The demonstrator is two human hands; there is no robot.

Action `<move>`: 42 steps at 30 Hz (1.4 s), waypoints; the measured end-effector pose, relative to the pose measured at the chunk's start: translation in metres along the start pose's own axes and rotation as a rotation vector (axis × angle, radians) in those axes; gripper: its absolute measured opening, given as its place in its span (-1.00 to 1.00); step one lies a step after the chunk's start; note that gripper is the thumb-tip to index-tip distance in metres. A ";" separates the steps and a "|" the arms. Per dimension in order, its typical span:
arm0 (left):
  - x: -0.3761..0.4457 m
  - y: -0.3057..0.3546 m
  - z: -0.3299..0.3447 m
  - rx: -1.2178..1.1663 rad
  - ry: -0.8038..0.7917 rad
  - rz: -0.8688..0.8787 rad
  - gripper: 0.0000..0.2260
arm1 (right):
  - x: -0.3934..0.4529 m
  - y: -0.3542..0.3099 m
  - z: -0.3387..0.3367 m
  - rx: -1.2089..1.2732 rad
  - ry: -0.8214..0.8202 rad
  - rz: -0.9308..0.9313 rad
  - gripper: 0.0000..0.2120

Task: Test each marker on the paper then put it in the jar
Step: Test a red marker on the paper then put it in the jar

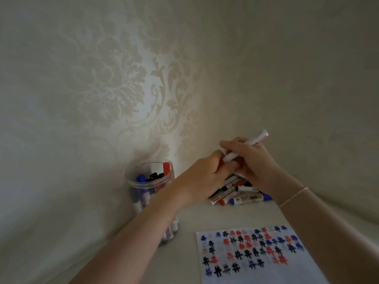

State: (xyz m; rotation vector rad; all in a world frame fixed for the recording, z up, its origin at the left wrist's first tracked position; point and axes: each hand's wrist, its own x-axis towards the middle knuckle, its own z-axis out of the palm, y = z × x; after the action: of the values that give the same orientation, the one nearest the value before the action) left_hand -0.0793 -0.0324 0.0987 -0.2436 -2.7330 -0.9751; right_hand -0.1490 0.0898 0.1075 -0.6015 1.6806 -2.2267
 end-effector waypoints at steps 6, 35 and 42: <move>0.003 0.008 0.029 -0.318 -0.061 0.072 -0.77 | -0.016 0.004 -0.030 -0.025 -0.019 0.055 -0.71; 0.017 -0.072 0.145 0.359 -0.120 0.088 -0.62 | -0.059 0.045 -0.139 -0.093 0.477 0.041 -0.83; -0.003 -0.051 0.150 0.298 -0.045 0.273 -0.51 | -0.079 0.078 -0.134 -0.229 0.398 0.130 -0.81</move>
State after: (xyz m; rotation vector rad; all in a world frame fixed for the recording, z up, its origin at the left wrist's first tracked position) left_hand -0.1117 0.0240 -0.0458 -0.5696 -2.7417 -0.4900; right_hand -0.1474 0.2179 -0.0109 -0.0890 2.1168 -2.1800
